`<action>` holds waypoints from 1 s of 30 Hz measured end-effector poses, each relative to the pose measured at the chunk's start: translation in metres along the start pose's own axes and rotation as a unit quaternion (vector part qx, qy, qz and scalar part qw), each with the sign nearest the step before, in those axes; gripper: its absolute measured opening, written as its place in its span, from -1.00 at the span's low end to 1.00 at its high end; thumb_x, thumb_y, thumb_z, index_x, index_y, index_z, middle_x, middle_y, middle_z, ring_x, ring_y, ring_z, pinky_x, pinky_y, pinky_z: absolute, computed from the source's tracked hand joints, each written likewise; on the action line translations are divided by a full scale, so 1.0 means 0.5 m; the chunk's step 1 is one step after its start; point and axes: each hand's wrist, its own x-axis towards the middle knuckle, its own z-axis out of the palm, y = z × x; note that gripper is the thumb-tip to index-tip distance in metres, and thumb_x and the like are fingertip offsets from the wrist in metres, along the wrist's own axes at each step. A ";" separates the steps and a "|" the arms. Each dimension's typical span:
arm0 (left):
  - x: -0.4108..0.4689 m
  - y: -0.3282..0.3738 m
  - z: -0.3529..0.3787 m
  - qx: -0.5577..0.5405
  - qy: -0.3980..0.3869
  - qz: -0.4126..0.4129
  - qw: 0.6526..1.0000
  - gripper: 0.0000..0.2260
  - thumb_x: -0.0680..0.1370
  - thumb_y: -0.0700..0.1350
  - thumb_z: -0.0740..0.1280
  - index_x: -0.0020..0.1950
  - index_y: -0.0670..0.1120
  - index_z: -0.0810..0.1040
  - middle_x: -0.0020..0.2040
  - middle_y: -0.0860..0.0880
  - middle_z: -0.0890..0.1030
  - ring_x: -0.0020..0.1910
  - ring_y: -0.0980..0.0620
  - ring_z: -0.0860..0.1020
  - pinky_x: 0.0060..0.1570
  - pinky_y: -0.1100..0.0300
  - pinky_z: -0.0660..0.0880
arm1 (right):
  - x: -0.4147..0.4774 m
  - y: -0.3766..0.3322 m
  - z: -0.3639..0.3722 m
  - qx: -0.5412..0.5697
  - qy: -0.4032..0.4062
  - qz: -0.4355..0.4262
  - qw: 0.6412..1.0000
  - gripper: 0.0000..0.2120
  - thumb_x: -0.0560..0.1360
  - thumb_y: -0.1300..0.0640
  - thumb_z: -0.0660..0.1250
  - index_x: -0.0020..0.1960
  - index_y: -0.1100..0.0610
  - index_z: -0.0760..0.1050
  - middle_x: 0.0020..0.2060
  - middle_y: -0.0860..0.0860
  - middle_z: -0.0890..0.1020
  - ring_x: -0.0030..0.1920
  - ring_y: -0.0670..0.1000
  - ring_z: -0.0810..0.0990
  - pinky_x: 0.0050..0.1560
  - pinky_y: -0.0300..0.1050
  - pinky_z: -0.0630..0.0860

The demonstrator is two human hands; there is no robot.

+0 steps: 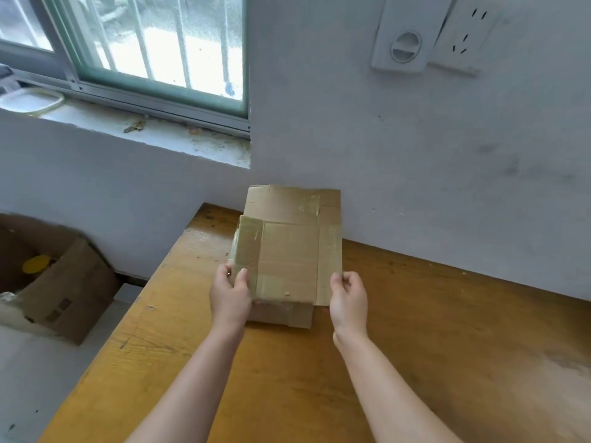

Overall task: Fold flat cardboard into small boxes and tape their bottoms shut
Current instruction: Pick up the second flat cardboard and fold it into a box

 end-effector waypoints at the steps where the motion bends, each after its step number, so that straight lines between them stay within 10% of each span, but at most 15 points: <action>1: -0.014 0.003 -0.002 -0.012 0.002 0.006 1.000 -0.89 0.62 -0.13 0.23 0.11 -0.11 0.48 0.04 -0.08 0.59 0.02 -0.09 0.56 -0.01 -0.09 0.56 | -0.007 -0.003 -0.013 0.008 -0.003 0.003 1.000 -0.83 0.63 0.08 0.20 -0.11 0.10 0.45 -0.23 0.00 0.55 -0.22 -0.06 0.50 -0.26 -0.25 0.38; 8: -0.154 0.014 0.010 -0.067 0.022 0.033 0.997 -0.88 0.62 -0.17 0.23 -0.08 -0.01 0.48 -0.09 -0.03 0.59 -0.18 0.09 0.57 -0.42 0.34 0.49 | -0.066 -0.001 -0.139 0.055 -0.034 0.018 0.998 -0.79 0.61 0.00 0.23 -0.08 0.11 0.53 -0.21 -0.03 0.59 -0.13 -0.06 0.55 -0.14 -0.21 0.41; 30: -0.773 -0.052 0.217 -0.099 -0.002 0.005 0.995 -0.88 0.63 -0.16 0.21 -0.06 0.02 0.47 -0.05 0.00 0.59 -0.11 0.00 0.59 -0.19 -0.06 0.62 | -0.269 0.151 -0.730 -0.003 0.037 -0.040 0.998 -0.82 0.61 0.04 0.23 -0.09 0.06 0.54 -0.26 -0.02 0.62 -0.29 -0.09 0.52 -0.32 -0.28 0.41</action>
